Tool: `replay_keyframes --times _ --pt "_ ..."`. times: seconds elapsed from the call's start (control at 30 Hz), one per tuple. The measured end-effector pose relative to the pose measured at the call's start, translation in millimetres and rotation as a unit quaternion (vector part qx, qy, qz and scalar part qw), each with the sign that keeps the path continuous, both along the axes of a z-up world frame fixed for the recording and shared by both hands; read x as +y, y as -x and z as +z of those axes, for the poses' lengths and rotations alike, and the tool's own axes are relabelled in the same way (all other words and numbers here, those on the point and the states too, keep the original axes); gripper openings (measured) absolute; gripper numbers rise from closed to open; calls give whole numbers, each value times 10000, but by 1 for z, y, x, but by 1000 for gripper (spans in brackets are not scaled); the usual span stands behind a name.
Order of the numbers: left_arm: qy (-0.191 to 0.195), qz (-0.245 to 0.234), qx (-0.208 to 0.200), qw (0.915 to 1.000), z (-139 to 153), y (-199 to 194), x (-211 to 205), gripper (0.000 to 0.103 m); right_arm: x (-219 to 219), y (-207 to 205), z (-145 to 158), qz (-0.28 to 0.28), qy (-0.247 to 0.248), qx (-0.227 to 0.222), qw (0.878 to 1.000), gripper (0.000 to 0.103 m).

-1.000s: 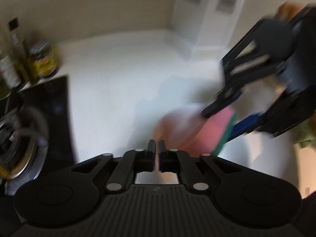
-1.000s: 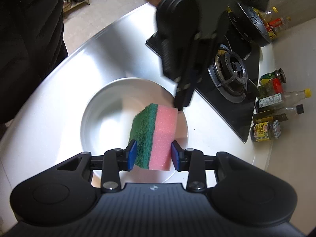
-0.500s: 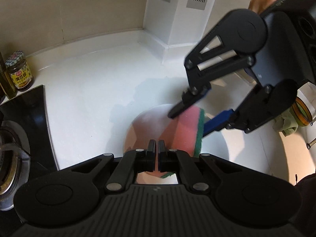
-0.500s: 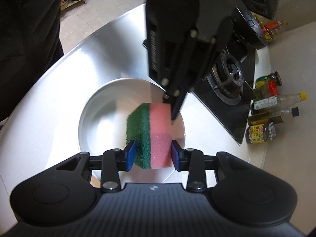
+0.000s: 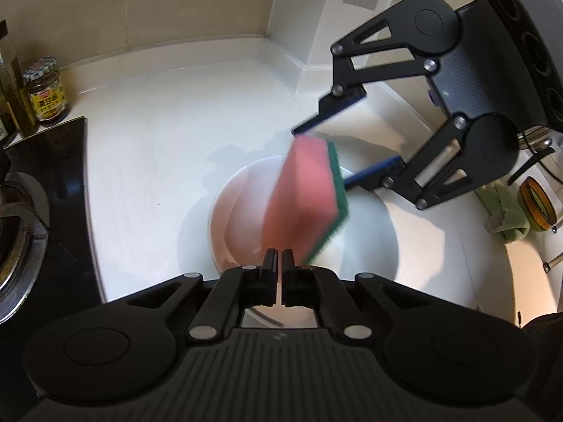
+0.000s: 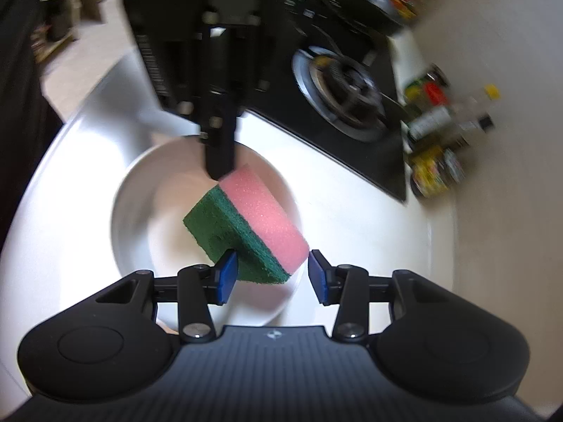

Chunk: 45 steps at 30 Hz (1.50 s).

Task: Clean bowl
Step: 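Scrub the bowl interior with the sponge in the right gripper while the left gripper holds the rim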

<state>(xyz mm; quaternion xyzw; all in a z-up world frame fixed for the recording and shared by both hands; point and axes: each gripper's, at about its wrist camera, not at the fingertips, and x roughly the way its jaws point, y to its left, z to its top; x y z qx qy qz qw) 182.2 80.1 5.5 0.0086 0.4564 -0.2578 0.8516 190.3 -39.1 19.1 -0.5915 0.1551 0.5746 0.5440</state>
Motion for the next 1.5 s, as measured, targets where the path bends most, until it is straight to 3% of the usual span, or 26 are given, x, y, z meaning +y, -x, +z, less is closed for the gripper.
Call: replay_keyframes --times 0.5,0.8,0.9,1.0,1.03,1.13,1.17,1.2,1.23,1.33,1.37,1.5 --pt "61 -642 -17 9979 -4 -23 22 0 12 4 0 -581 40 -231 9980 38" --pt "262 -837 111 9961 -12 -11 34 0 30 0 1 -1460 -21 -139 9892 40" --pt "273 -902 99 9955 -13 -9 38 0 31 -3 4 -2119 -91 -89 9772 40" --pt "344 -903 86 9953 -13 -9 47 0 26 -12 20 -3432 -407 232 9381 40" --pt "362 -885 79 9954 -13 -8 49 0 23 -16 27 -3965 -596 442 9150 41" --pt "463 -902 17 9948 -12 -5 57 0 7 -30 43 -5582 -1386 1457 8050 46" --pt "471 -930 -11 9945 -11 -5 58 0 1 -33 45 -6018 -1688 1886 7574 46" --pt "508 -976 -38 9939 -9 -4 55 0 -7 -35 44 -6413 -2061 2396 6992 46" --pt "566 -1023 -45 9931 -9 -4 56 0 -12 -36 42 -6613 -2276 2697 6619 46" --pt "700 -1159 -80 9908 -6 2 57 0 -18 -38 33 -7073 -2661 3152 5741 46" --pt "728 -1203 -81 9900 -11 1 57 0 -18 -39 31 -7180 -2725 3214 5540 46" --pt "856 -1312 -75 9876 -17 -4 56 0 1 -46 26 -7382 -2603 3036 5433 46"
